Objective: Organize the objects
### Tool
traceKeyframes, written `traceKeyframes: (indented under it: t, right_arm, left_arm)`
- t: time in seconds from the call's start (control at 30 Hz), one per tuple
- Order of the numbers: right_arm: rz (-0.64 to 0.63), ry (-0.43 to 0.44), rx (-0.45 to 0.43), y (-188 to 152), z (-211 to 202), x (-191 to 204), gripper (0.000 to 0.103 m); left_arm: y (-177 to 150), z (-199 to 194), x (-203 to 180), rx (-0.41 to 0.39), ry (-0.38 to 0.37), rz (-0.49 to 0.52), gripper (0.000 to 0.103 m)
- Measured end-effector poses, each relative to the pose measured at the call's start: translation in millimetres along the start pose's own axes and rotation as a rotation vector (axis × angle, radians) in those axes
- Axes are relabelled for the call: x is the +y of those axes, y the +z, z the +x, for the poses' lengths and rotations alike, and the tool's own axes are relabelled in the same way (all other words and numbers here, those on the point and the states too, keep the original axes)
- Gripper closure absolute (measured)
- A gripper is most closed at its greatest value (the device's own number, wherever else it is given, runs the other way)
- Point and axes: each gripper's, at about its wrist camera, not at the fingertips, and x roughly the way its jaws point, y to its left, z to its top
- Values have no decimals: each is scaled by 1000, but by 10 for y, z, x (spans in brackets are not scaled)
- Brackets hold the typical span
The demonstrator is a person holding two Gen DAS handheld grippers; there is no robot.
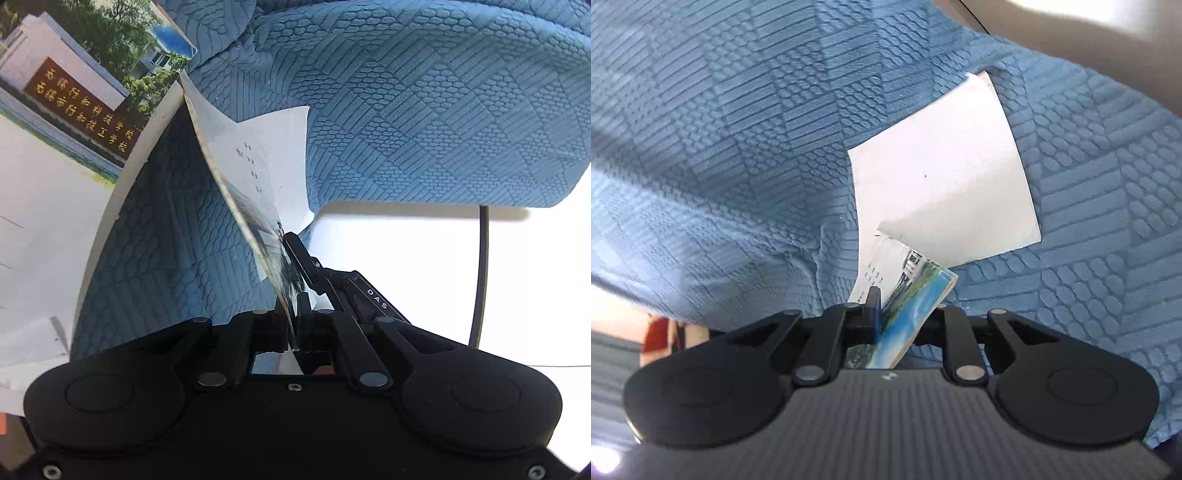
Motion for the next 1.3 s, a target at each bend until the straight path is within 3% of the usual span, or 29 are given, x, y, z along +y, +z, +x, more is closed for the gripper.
traceKeyframes:
  t: [0.1, 0.17, 0.23, 0.3, 0.9, 1.3]
  right_arm:
    - [-91, -24, -25, -81, -92, 91, 85]
    - [-159, -37, -49, -156, -179, 151, 92]
    - [-188, -46, -69, -224, -271, 196, 93]
    - [-221, -54, -87, -270, -355, 237, 94]
    - [-389, -8, -171, -613, -1082, 1171, 94]
    - [-479, 13, -162, -959, -1311, 1749, 93]
  left_arm:
    - [-25, -85, -39, 9, 9, 22, 98]
    - [-46, -130, -81, 6, 15, 41, 99]
    - [-74, -160, -168, -1, 65, 88, 99]
    - [-107, -197, -223, 5, 70, 111, 99]
    - [-319, -1158, -1026, -46, 80, 416, 98]
    - [-351, -1832, -1282, -82, 86, 522, 97]
